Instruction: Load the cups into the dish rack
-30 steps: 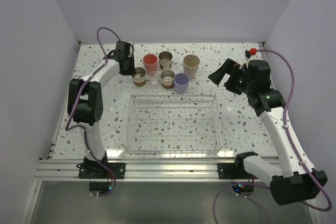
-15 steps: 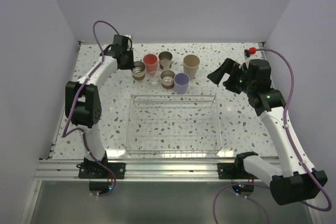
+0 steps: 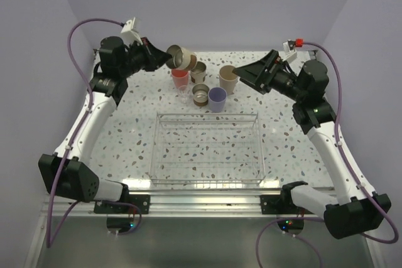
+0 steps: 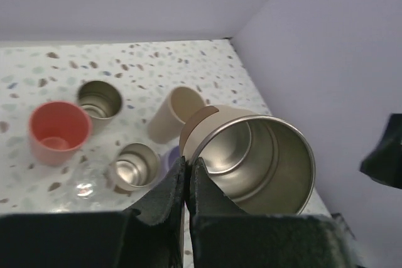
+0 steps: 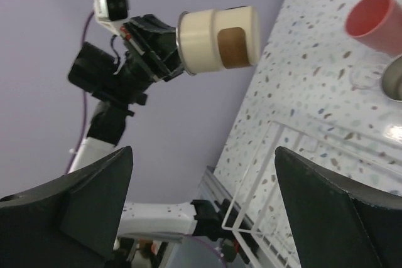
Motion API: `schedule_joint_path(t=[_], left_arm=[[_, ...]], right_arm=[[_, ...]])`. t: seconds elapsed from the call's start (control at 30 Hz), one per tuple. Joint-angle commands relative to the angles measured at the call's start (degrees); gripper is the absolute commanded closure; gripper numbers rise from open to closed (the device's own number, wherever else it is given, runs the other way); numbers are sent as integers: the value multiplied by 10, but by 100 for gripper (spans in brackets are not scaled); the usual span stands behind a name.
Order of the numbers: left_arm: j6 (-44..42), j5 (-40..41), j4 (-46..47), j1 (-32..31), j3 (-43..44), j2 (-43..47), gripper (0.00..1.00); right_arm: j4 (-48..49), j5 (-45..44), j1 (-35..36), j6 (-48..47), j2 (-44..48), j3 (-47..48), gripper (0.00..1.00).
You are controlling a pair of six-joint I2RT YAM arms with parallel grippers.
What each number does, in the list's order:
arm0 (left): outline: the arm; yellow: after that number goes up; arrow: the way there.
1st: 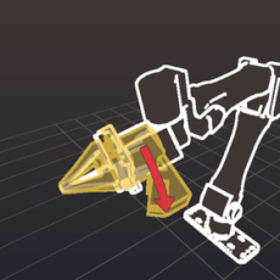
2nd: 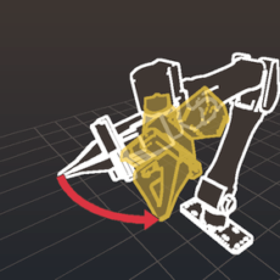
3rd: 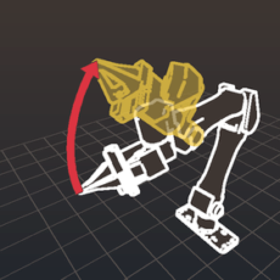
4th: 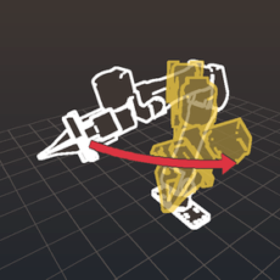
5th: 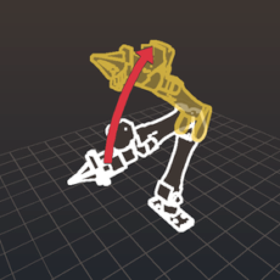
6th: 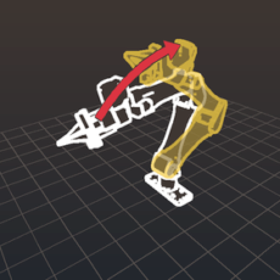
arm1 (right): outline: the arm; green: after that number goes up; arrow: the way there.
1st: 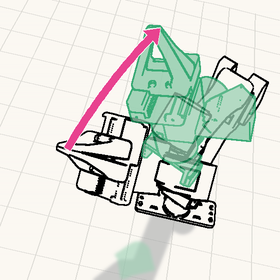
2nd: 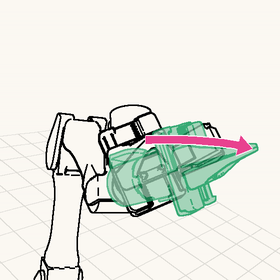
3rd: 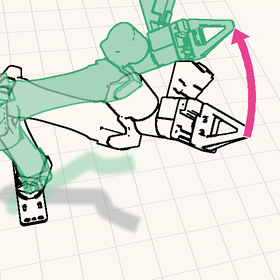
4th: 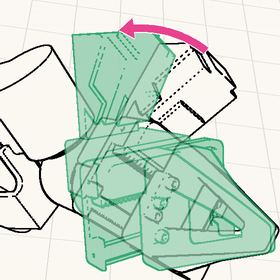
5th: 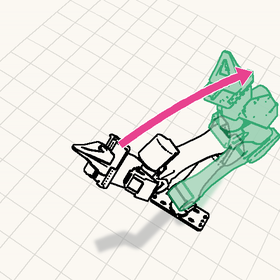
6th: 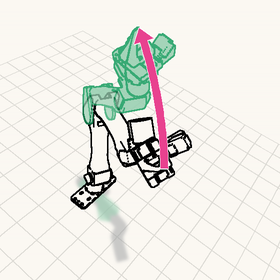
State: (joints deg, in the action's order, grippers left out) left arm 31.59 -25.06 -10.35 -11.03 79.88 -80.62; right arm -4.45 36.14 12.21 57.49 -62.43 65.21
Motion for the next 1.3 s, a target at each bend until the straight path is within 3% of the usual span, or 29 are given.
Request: schedule_joint_path(t=[0.0, 0.2, 0.37, 0.57, 0.73, 1.27], left_arm=[[136, -160, 184, 0, -79, 20, 100], [274, -220, 364, 0, -158, 69, 100], [402, -250, 527, 2, -196, 84, 100], [434, -261, 547, 13, -191, 97, 100], [498, -259, 628, 14, -209, 91, 100], [487, -247, 626, 13, -229, 91, 100]], right_arm=[[117, 74, 35, 81, -32, 51, 2], [74, 86, 109, 35, -91, 107, 2], [153, 76, 115, 89, -96, 91, 2], [169, 68, 127, 97, -126, 123, 2], [207, 63, 141, 127, -148, 128, 2], [249, 25, 198, 157, -177, 156, 2]])
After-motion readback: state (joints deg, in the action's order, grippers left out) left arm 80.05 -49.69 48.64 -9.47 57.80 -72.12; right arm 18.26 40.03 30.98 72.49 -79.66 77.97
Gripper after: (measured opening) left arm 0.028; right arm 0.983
